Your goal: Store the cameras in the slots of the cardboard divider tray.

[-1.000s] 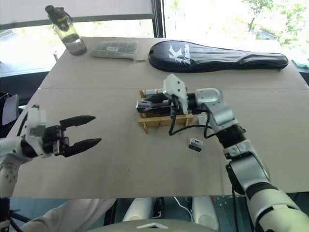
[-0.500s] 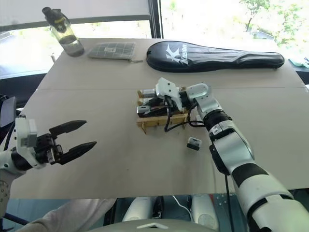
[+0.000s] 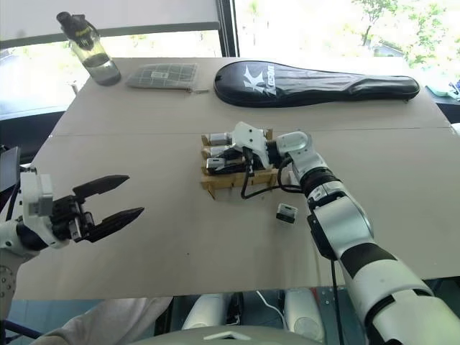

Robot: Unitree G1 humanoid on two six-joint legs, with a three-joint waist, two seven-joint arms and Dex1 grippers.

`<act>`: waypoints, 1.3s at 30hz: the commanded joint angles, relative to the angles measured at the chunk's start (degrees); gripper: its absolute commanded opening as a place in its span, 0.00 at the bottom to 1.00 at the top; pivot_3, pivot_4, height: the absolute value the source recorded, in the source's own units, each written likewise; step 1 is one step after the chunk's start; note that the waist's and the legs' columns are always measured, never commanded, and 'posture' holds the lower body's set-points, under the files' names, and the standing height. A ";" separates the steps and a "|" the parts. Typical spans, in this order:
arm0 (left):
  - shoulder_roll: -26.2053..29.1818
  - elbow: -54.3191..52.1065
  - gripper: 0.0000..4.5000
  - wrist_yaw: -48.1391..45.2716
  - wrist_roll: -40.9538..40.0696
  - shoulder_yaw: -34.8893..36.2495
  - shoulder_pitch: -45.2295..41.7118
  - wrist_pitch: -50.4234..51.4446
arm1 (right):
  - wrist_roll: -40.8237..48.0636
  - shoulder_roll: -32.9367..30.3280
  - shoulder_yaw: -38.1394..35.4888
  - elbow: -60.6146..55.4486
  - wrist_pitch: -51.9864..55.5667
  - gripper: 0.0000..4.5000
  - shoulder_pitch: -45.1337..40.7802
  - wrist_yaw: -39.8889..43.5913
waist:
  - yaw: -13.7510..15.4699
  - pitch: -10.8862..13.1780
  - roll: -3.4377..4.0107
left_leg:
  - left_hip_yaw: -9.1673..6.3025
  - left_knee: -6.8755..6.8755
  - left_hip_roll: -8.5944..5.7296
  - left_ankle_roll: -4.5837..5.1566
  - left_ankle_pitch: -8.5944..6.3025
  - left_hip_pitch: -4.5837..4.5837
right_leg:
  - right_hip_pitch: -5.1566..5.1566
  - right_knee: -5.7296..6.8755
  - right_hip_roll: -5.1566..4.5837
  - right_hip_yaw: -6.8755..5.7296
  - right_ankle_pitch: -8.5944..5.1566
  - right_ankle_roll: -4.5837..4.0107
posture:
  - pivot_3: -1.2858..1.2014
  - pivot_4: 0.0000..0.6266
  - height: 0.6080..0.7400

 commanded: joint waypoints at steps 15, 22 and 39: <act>0.09 -2.84 1.00 1.00 -0.80 0.84 0.18 0.20 | -4.93 1.41 -0.55 1.93 -0.68 0.18 -2.70 2.64 | -0.04 0.00 0.00 | 0.00 -0.43 0.00 -0.10 0.06 0.09 | -0.02 -0.17 -0.01 -0.02 0.01 0.01 | 0.52 0.24 1.00; 0.03 -1.94 1.00 1.07 -0.62 -0.39 -1.30 0.28 | -1.01 0.79 -4.81 -0.14 -1.13 0.18 -2.75 4.08 | -0.03 0.01 0.01 | 0.01 -0.51 0.00 -0.11 0.07 0.08 | -0.02 -0.27 -0.02 -0.05 0.01 0.01 | 0.52 0.24 1.00; -1.19 -1.32 1.00 1.54 0.05 -1.86 -2.22 -0.96 | -3.12 -0.42 -4.10 0.15 -0.47 0.85 -2.47 2.64 | -0.66 0.02 0.03 | 0.01 -0.52 -0.01 -0.17 0.10 0.12 | -0.02 -0.19 -0.04 -0.05 0.01 0.00 | 0.52 0.24 1.00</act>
